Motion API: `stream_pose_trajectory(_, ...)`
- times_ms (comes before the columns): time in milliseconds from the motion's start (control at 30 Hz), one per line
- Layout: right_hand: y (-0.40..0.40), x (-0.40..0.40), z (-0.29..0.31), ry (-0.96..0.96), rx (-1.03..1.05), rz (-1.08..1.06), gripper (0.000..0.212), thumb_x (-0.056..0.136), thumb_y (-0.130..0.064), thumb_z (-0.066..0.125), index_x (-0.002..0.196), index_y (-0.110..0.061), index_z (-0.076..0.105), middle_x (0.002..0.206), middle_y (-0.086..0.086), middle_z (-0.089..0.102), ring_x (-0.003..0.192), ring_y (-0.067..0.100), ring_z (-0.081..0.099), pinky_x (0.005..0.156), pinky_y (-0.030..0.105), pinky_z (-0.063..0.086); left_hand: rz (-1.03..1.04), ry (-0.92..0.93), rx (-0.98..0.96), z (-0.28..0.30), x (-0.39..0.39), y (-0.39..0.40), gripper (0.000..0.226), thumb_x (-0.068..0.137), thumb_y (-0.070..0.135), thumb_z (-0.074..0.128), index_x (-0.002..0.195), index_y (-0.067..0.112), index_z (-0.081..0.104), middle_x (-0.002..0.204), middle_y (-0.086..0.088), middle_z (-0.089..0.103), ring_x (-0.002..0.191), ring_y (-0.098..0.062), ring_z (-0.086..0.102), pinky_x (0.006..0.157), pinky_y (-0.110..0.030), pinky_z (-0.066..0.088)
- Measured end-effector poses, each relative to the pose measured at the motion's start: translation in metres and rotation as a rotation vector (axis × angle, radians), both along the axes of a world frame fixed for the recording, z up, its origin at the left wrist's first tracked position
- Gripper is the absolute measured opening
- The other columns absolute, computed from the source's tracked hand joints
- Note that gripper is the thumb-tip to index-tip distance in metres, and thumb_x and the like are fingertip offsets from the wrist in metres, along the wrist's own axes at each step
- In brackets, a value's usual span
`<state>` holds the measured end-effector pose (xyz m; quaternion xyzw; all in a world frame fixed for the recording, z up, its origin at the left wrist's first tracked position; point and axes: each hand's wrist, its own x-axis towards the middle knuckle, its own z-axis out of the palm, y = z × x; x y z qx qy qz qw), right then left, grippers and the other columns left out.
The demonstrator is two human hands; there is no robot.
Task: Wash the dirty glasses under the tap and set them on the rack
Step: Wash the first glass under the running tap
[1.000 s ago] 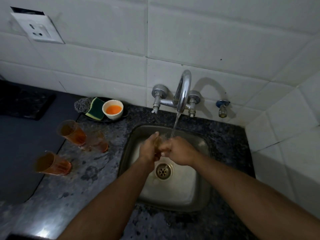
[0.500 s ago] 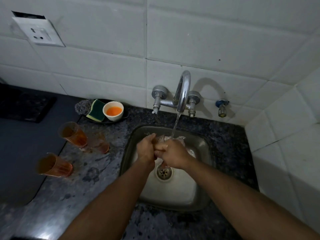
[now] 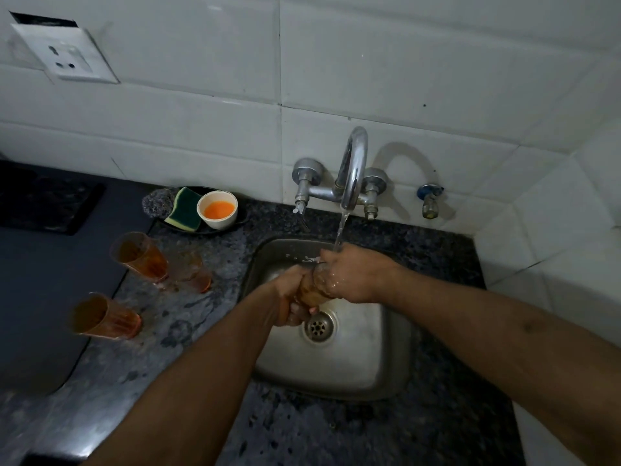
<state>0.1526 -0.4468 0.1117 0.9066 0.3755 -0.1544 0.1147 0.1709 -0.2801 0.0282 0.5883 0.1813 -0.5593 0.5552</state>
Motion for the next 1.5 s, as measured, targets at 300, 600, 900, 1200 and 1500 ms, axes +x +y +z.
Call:
stream_pose_trajectory(300, 0.024, -0.030, -0.034, 0.504, 0.470, -0.969, 0.016, 0.095, -0.009, 0.061, 0.089, -0.020, 0.072, 0.083, -0.001, 0.067, 0.060, 0.014, 0.060, 0.047, 0.027, 0.055, 0.720, -0.185, 0.081, -0.015, -0.032, -0.029, 0.026, 0.093, 0.018, 0.054, 0.068, 0.012, 0.057, 0.057, -0.009, 0.048, 0.032, -0.014, 0.039, 0.034, -0.017, 0.027)
stream_pose_trajectory(600, 0.045, -0.013, -0.016, 0.795, 0.778, -1.334, 0.030, 0.105, 0.000, 0.046, 0.101, -0.013, 0.072, 0.066, 0.002, 0.051, 0.040, 0.007, 0.038, 0.038, 0.022, 0.035, 1.163, -0.402, 0.076, -0.017, -0.037, -0.047, 0.026, 0.095, 0.005, 0.058, 0.069, 0.005, 0.062, 0.061, -0.006, 0.056, 0.056, -0.015, 0.051, 0.048, -0.026, 0.042)
stream_pose_trajectory(900, 0.004, -0.019, -0.008, 0.095, -0.082, -0.155, 0.017, 0.102, -0.016, 0.053, 0.114, -0.015, 0.065, 0.112, 0.008, 0.066, 0.098, 0.030, 0.068, 0.079, 0.039, 0.056, 0.275, 0.007, 0.007, -0.023, -0.016, -0.014, 0.038, 0.093, 0.032, 0.043, 0.067, 0.012, 0.061, 0.060, -0.013, 0.055, 0.034, -0.011, 0.030, 0.037, -0.012, 0.020)
stream_pose_trajectory(1200, -0.003, -0.001, -0.017, 0.231, 0.363, -0.485, 0.024, 0.092, -0.005, 0.063, 0.103, -0.019, 0.078, 0.098, 0.000, 0.074, 0.089, 0.017, 0.069, 0.075, 0.032, 0.051, 0.268, 0.049, -0.128, -0.014, -0.009, -0.007, 0.052, 0.098, 0.040, 0.034, 0.066, 0.013, 0.064, 0.065, -0.014, 0.056, 0.034, -0.011, 0.029, 0.041, -0.013, 0.017)
stream_pose_trajectory(1500, 0.027, -0.063, -0.080, 0.372, 1.693, -1.418, 0.079, 0.055, -0.010, 0.097, 0.125, -0.032, 0.066, 0.116, -0.001, 0.077, 0.104, 0.019, 0.076, 0.079, 0.044, 0.066, 0.615, 0.064, -0.217, -0.034, -0.032, -0.013, 0.050, 0.096, 0.046, 0.054, 0.091, 0.005, 0.082, 0.083, -0.011, 0.066, 0.060, -0.019, 0.056, 0.055, -0.025, 0.040)
